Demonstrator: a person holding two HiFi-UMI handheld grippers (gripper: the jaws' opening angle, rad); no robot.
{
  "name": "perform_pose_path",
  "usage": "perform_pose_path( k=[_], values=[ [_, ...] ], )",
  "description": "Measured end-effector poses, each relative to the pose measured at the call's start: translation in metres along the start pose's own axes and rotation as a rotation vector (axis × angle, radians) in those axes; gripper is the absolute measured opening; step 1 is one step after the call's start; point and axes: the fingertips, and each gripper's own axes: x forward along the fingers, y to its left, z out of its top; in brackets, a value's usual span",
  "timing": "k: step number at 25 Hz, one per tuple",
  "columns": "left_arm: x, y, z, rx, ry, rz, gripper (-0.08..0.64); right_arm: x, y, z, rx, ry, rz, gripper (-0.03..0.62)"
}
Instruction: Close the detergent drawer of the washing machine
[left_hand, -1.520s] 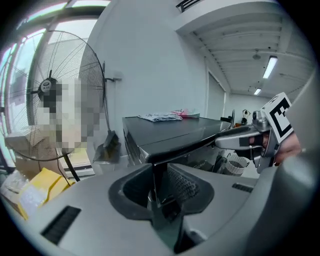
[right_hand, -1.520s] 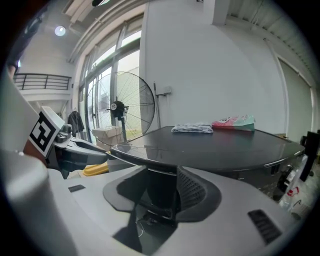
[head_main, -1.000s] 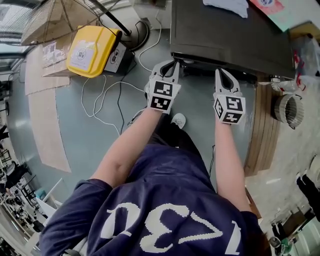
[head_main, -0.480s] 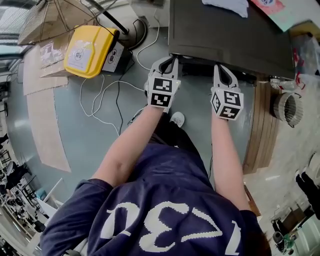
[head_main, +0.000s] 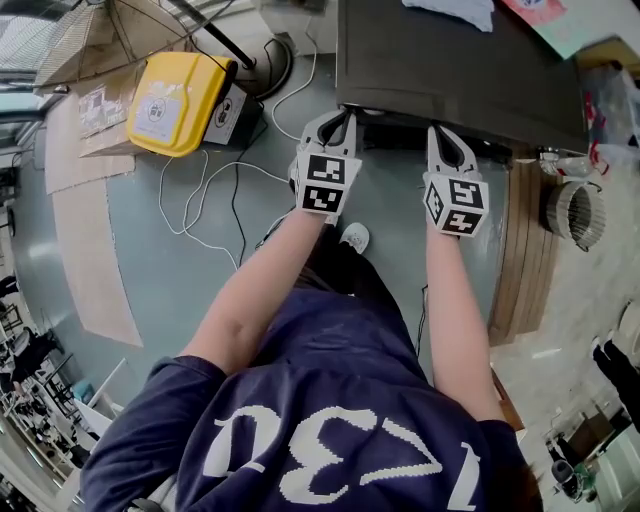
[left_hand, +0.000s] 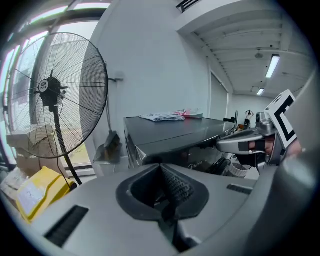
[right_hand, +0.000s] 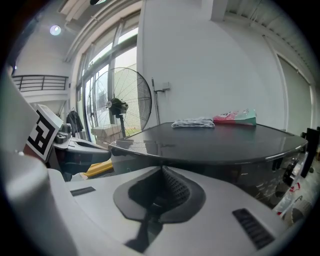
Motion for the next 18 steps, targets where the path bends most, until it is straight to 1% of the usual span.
perform_pose_path(
  k=[2, 5, 9, 12, 14, 16, 18],
  values=[
    [-0.011, -0.001, 0.007, 0.005, -0.019, -0.003, 0.018, -0.012, 0.004, 0.008, -0.012, -0.015, 0.013, 0.017],
    [-0.032, -0.002, 0.025, 0.013, -0.07, -0.015, 0.018, -0.035, 0.008, 0.027, -0.007, -0.067, 0.016, 0.017],
    [-0.062, 0.0, 0.057, 0.027, -0.155, -0.021, 0.018, -0.065, 0.017, 0.06, -0.004, -0.155, 0.022, 0.017],
    [-0.083, -0.001, 0.08, 0.035, -0.203, -0.026, 0.018, -0.089, 0.026, 0.088, -0.034, -0.212, 0.023, 0.015],
    [-0.096, -0.003, 0.093, 0.04, -0.23, -0.047, 0.018, -0.104, 0.035, 0.105, -0.045, -0.249, 0.032, 0.015],
    [-0.112, -0.007, 0.104, 0.056, -0.253, -0.068, 0.018, -0.12, 0.045, 0.121, -0.056, -0.286, 0.043, 0.015],
    [-0.127, -0.012, 0.114, 0.083, -0.266, -0.071, 0.018, -0.137, 0.053, 0.136, -0.062, -0.323, 0.047, 0.015]
  ],
)
